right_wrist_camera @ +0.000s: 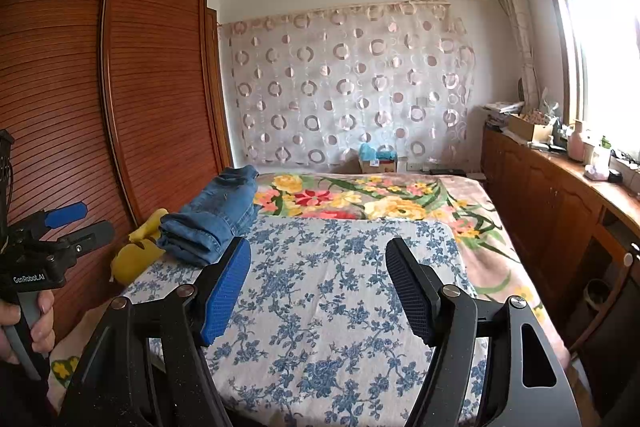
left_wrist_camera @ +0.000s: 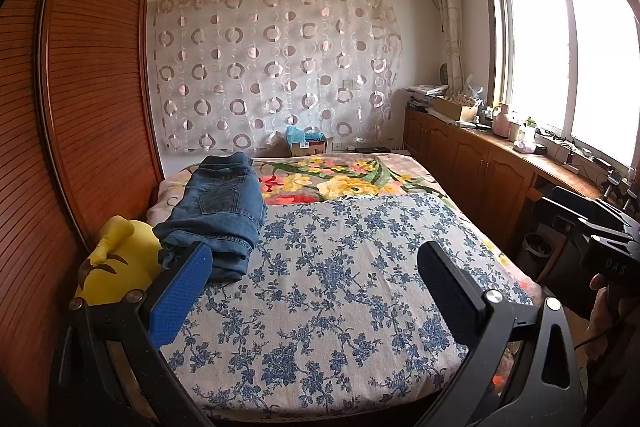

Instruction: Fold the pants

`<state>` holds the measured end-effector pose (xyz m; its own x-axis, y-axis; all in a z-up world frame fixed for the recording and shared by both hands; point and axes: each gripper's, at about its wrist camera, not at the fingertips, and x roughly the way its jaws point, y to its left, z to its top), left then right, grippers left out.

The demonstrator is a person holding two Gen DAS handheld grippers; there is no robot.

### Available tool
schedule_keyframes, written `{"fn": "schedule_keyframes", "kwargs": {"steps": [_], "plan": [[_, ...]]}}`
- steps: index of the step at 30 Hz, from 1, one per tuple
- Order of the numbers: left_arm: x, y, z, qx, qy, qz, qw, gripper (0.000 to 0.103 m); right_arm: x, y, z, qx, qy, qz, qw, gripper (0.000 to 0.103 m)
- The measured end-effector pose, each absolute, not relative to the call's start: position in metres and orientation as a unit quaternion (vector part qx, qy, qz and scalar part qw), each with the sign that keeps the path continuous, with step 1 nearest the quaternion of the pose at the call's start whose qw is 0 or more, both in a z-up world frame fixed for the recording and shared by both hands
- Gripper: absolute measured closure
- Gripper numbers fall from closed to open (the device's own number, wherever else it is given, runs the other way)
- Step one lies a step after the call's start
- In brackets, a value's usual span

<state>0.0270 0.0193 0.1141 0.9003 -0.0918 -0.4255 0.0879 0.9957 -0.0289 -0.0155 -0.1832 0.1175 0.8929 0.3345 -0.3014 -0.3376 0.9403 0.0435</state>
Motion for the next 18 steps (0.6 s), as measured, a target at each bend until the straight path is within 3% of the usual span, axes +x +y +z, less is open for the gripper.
{"fn": "schedule_keyframes", "kwargs": {"steps": [18], "plan": [[0.0273,0.0178,0.1148,-0.002,0.218,-0.046,0.975,0.0,-0.0157,-0.1822,0.1176,-0.004,0.154,0.173,0.973,0.031]]}}
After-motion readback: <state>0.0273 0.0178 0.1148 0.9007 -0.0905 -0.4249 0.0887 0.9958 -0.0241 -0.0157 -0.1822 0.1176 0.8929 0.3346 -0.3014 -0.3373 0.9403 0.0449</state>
